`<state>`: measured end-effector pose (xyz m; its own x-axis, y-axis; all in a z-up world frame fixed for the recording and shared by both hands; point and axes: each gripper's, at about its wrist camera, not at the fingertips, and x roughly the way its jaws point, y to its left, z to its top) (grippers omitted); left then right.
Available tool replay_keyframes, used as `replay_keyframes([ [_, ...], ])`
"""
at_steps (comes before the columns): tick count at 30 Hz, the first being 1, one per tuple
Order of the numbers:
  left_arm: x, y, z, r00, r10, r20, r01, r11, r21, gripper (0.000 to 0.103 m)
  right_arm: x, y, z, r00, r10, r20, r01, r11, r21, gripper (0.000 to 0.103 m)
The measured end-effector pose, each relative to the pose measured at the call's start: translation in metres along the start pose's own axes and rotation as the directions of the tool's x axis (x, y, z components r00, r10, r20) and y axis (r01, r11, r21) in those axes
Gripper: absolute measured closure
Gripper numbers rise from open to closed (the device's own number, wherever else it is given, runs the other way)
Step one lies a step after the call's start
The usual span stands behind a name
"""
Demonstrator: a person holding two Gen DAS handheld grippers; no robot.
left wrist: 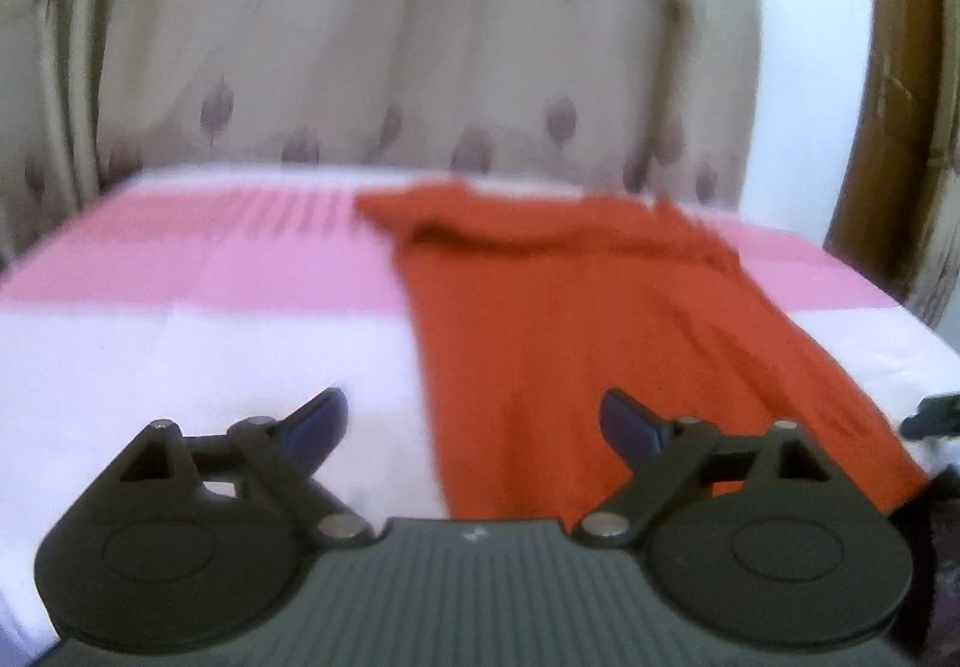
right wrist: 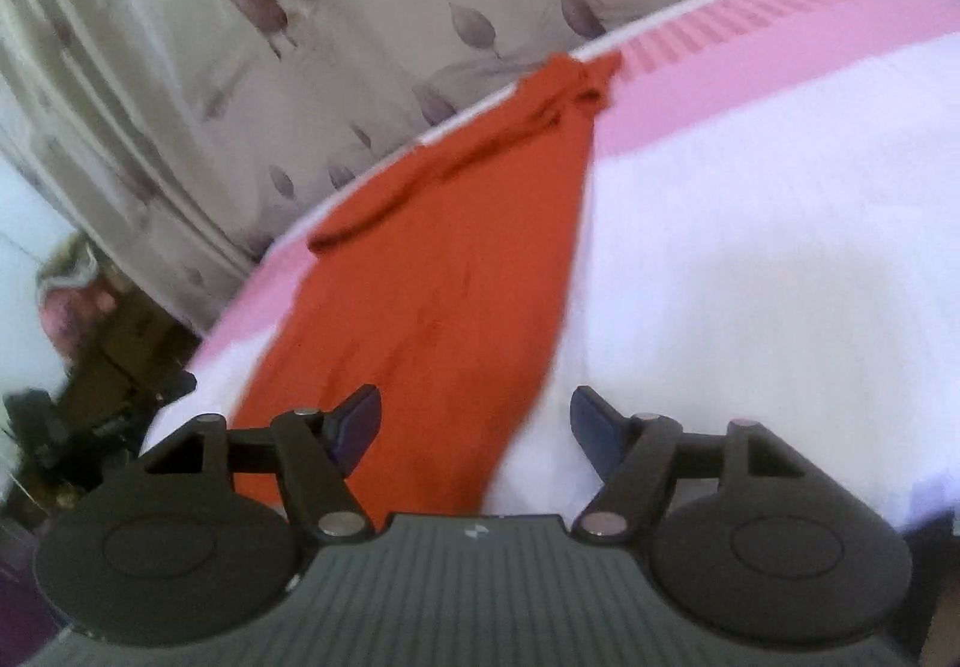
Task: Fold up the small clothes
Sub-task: 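Close both tools on the sweater hem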
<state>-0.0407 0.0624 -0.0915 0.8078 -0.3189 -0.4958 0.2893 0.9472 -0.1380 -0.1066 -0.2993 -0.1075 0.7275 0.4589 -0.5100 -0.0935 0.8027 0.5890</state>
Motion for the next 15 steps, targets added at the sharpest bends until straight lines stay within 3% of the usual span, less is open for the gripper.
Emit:
replay_keyframes([
  [2, -0.001, 0.005, -0.01, 0.999, -0.021, -0.026, 0.02, 0.998, -0.055, 0.015, 0.002, 0.006, -0.009, 1.0, -0.021, 0.01, 0.021, 0.999, -0.039, 0.032],
  [5, 0.0, 0.009, -0.023, 0.992, -0.065, -0.106, 0.05, 0.99, -0.134, 0.043, 0.005, 0.013, -0.014, 1.0, -0.021, 0.011, 0.021, 0.996, -0.081, 0.032],
  [6, 0.003, 0.011, -0.027, 0.988, -0.074, -0.135, 0.052, 0.985, -0.163, 0.047, 0.005, 0.015, -0.016, 1.0, -0.016, 0.008, 0.017, 0.996, -0.087, 0.032],
  [10, -0.003, 0.007, -0.035, 0.986, -0.111, -0.128, 0.086, 0.978, -0.188, 0.047, 0.009, 0.02, -0.018, 1.0, 0.001, -0.011, -0.002, 0.996, -0.092, 0.034],
  [12, -0.003, 0.005, -0.035, 0.982, -0.134, -0.136, 0.106, 0.975, -0.194, 0.047, 0.013, 0.021, -0.02, 0.998, 0.049, -0.039, -0.052, 0.997, -0.064, 0.039],
  [15, -0.003, 0.004, -0.035, 0.981, -0.137, -0.136, 0.11, 0.976, -0.186, 0.047, 0.013, 0.024, -0.022, 0.998, 0.052, -0.042, -0.055, 0.996, -0.069, 0.043],
])
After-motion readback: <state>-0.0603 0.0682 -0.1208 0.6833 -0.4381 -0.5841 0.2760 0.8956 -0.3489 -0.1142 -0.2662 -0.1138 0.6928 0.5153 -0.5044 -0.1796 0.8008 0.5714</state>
